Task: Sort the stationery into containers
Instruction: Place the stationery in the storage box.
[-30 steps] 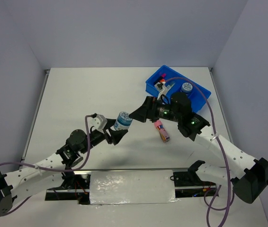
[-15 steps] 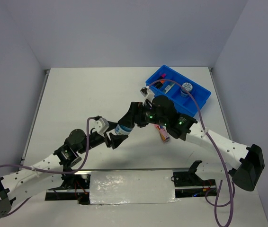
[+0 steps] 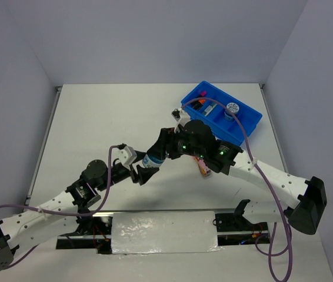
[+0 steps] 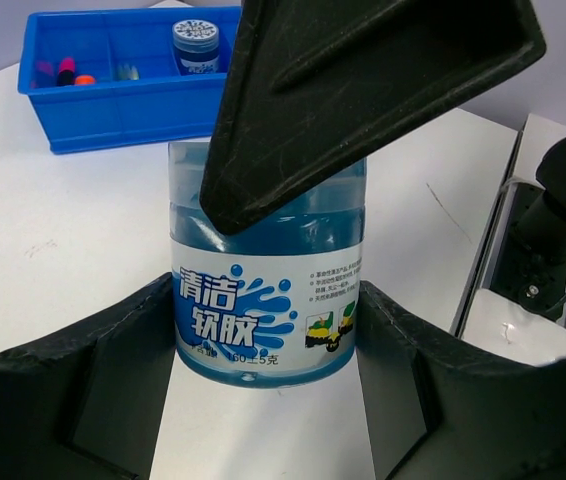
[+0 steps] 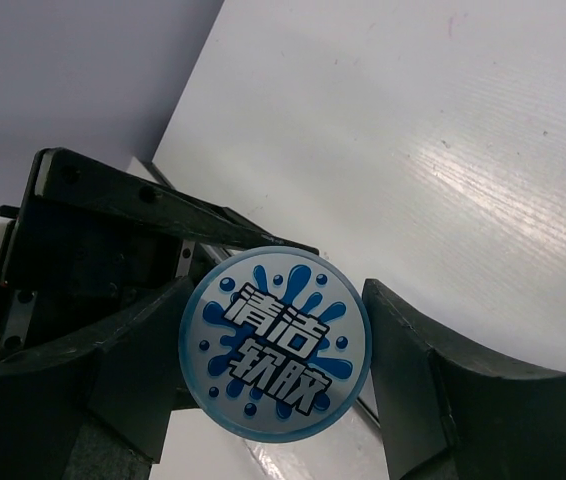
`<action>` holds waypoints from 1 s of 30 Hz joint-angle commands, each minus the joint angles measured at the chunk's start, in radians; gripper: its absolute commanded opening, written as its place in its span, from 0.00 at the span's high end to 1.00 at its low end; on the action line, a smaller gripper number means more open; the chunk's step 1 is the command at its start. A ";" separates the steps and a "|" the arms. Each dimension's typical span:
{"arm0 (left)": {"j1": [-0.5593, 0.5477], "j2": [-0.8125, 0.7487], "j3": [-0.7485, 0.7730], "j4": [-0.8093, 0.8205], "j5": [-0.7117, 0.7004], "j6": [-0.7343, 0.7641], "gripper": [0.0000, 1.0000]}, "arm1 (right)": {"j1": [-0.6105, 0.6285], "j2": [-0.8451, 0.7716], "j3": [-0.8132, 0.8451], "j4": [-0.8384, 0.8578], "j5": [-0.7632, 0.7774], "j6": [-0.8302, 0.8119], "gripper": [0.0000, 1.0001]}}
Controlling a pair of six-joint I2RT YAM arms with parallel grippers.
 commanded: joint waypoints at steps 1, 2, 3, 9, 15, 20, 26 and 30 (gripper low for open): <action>0.004 -0.004 0.068 0.056 -0.124 0.007 0.34 | 0.015 -0.013 0.021 0.060 -0.047 -0.006 1.00; 0.004 -0.001 0.083 0.042 -0.175 -0.021 0.23 | 0.012 -0.023 0.013 0.077 -0.058 -0.006 1.00; 0.004 0.004 0.094 0.027 -0.208 -0.033 0.06 | 0.004 -0.030 -0.005 0.091 -0.056 -0.001 1.00; 0.003 0.103 0.287 -0.299 -0.482 -0.209 0.01 | -0.138 -0.079 -0.001 0.013 0.312 -0.061 1.00; 0.006 0.122 0.466 -0.724 -0.705 -0.430 0.01 | -0.397 -0.015 0.031 0.004 0.590 -0.147 1.00; 0.006 0.071 0.578 -0.903 -0.609 -0.452 0.01 | -0.536 0.152 0.103 0.085 0.723 -0.256 1.00; 0.004 0.001 0.599 -1.004 -0.521 -0.389 0.01 | -0.661 0.348 0.227 0.139 0.671 -0.319 1.00; 0.004 -0.064 0.579 -1.036 -0.501 -0.359 0.01 | -0.708 0.440 0.269 0.156 0.649 -0.343 1.00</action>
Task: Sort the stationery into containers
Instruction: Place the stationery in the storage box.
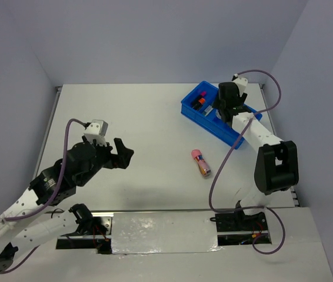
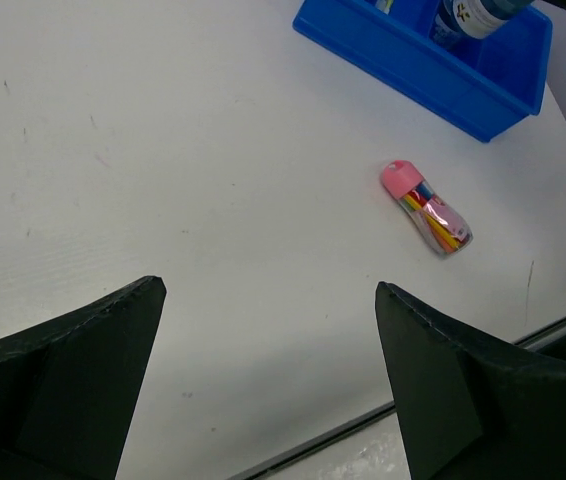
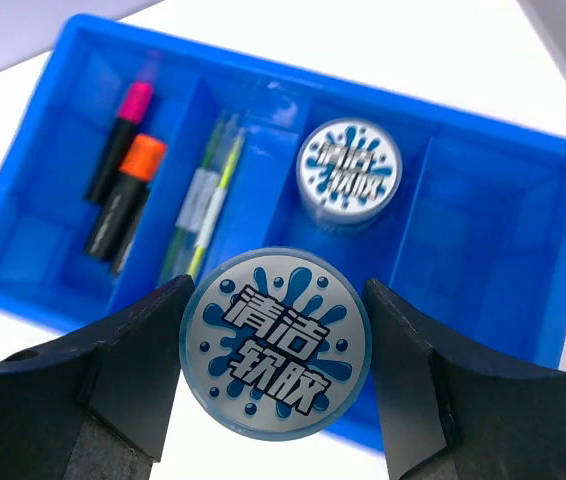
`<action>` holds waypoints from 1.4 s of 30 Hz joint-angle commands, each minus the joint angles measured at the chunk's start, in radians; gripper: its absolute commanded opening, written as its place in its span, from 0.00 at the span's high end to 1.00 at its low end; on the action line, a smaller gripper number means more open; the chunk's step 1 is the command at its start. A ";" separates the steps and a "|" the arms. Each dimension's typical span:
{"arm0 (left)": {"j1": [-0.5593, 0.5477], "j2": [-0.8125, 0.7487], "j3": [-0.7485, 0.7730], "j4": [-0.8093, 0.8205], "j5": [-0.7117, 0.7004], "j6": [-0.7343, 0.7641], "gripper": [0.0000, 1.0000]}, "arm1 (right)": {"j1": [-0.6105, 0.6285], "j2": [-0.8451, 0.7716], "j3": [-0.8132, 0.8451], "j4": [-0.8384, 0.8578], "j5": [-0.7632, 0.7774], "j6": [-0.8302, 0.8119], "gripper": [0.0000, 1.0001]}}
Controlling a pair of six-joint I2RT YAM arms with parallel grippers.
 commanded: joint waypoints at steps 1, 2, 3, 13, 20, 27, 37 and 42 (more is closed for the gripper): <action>-0.001 -0.049 0.000 -0.049 0.033 0.046 0.01 | -0.035 0.037 0.100 0.091 0.004 -0.044 1.00; -0.001 -0.054 -0.003 -0.055 0.028 0.049 0.01 | -0.041 0.050 0.108 0.086 -0.016 -0.040 1.00; -0.001 -0.059 -0.006 -0.063 0.016 0.052 0.01 | -0.047 0.073 0.115 0.078 -0.025 -0.036 1.00; -0.001 -0.034 -0.037 -0.051 0.025 0.077 0.01 | -0.076 0.143 0.108 0.077 -0.033 -0.019 0.96; -0.001 -0.029 -0.035 -0.049 0.023 0.078 0.01 | -0.078 0.135 0.082 0.075 -0.006 -0.010 0.90; -0.001 -0.014 -0.034 -0.043 0.040 0.072 0.01 | -0.085 0.130 0.057 0.072 -0.004 -0.007 0.85; -0.001 0.013 -0.040 -0.018 0.069 0.063 0.01 | -0.096 0.127 0.068 0.046 -0.015 0.006 0.32; -0.001 0.049 -0.032 -0.011 0.059 0.041 0.01 | -0.098 0.135 0.096 0.017 -0.039 0.006 0.07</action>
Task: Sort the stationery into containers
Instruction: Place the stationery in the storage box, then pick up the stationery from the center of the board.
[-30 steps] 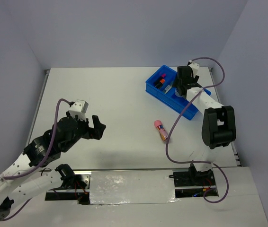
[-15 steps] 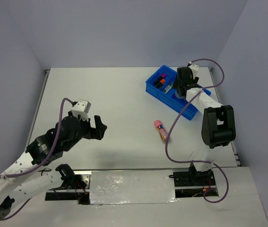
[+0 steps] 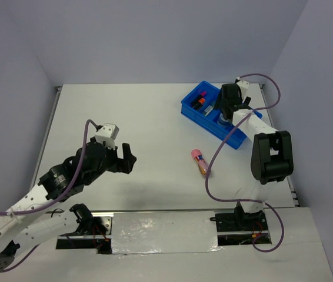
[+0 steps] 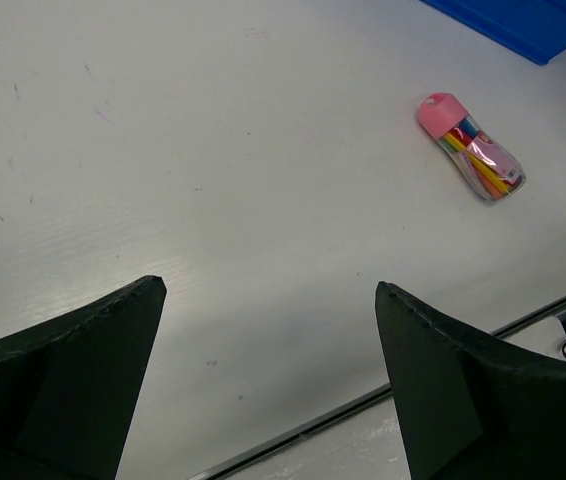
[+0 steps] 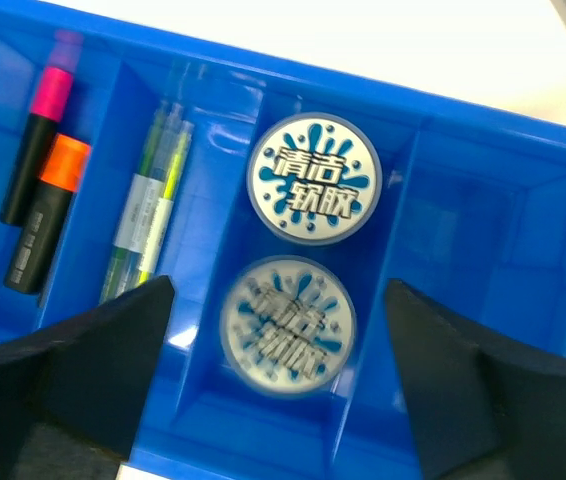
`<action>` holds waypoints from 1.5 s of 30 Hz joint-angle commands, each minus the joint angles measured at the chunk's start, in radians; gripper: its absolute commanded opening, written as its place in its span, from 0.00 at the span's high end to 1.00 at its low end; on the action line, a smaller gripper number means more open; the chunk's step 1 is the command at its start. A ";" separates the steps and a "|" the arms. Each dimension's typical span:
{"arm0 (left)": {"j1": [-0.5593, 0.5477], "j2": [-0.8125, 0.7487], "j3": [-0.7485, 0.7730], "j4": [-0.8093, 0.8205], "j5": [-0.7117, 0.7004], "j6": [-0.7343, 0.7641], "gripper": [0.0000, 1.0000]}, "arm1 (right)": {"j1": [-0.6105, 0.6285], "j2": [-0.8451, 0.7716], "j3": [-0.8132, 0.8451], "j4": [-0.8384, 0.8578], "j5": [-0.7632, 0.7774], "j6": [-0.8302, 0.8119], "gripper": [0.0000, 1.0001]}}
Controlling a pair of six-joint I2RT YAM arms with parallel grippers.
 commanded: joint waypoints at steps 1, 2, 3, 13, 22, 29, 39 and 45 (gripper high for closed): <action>-0.001 0.036 0.008 0.045 0.000 -0.016 0.01 | -0.008 -0.021 0.054 0.001 0.002 0.006 0.04; -0.001 0.048 0.016 0.044 -0.006 -0.022 0.01 | -0.008 -0.021 0.066 -0.008 -0.001 0.002 0.00; -0.001 0.071 0.019 0.044 -0.010 -0.028 0.01 | -0.008 -0.019 0.075 -0.019 -0.004 0.002 0.00; -0.032 0.406 0.081 0.196 0.008 -0.310 0.00 | -0.005 -0.301 0.040 -0.224 -0.140 0.056 0.00; -0.248 0.921 0.467 0.167 -0.191 -0.554 0.01 | -0.005 -0.746 -0.273 -0.322 -0.371 0.002 0.00; -0.285 0.969 0.530 -0.056 -0.398 -0.835 0.01 | 0.034 -0.846 -0.393 -0.407 -0.576 -0.050 0.09; -0.098 0.569 0.243 -0.010 -0.393 -0.571 0.01 | 0.366 -0.515 -0.400 -0.395 -0.390 -0.052 0.18; 0.045 0.331 0.149 -0.069 -0.274 -0.325 0.01 | 0.413 -0.311 -0.382 -0.376 -0.323 -0.034 0.22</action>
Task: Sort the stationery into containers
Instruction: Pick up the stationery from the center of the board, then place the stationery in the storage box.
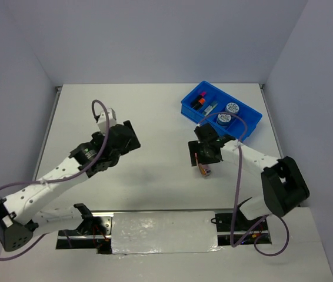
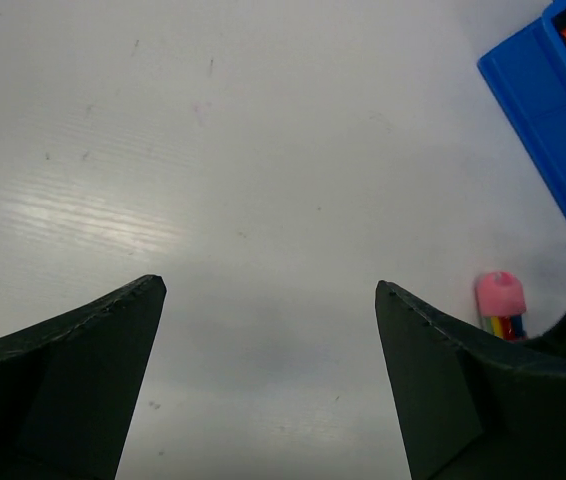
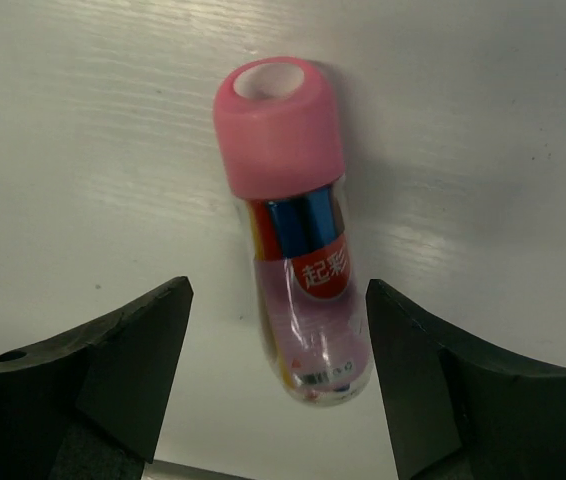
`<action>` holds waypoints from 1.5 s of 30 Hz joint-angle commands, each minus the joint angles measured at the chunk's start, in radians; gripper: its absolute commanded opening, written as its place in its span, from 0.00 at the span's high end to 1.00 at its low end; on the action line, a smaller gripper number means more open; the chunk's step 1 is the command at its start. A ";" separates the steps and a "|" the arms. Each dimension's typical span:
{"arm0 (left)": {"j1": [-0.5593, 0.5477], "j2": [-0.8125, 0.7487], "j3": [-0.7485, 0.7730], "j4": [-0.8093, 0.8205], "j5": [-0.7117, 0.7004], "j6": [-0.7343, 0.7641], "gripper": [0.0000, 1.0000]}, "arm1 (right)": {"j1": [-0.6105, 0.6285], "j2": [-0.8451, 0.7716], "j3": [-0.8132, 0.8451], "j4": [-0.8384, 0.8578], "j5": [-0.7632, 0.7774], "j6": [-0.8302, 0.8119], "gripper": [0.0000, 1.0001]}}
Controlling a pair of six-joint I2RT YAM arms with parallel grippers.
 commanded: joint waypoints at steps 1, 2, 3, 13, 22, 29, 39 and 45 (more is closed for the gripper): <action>0.002 -0.097 -0.012 -0.064 0.051 0.187 0.01 | 0.025 0.084 0.041 0.014 0.089 0.013 0.24; 0.002 -0.141 -0.012 -0.085 0.050 0.214 0.01 | 0.030 0.133 0.039 0.014 0.103 0.023 0.26; 0.003 -0.165 -0.012 -0.127 0.048 0.227 0.01 | 0.034 0.155 0.038 0.017 0.112 0.028 0.29; 0.003 -0.447 -0.066 -0.199 -0.011 0.445 0.01 | 0.077 -0.036 0.044 0.111 0.022 0.034 0.73; 0.003 -0.518 -0.136 -0.152 0.011 0.451 0.01 | -0.366 -0.065 0.275 -0.047 0.194 0.062 0.99; 0.003 -0.508 -0.147 -0.118 0.068 0.488 0.01 | -0.601 0.072 0.384 0.006 0.231 0.181 0.98; 0.003 -0.515 -0.156 -0.096 0.102 0.508 0.01 | -0.662 0.256 0.492 0.014 0.186 0.235 0.89; 0.003 -0.504 -0.156 -0.095 0.107 0.509 0.01 | -0.679 0.288 0.495 0.028 0.155 0.278 0.79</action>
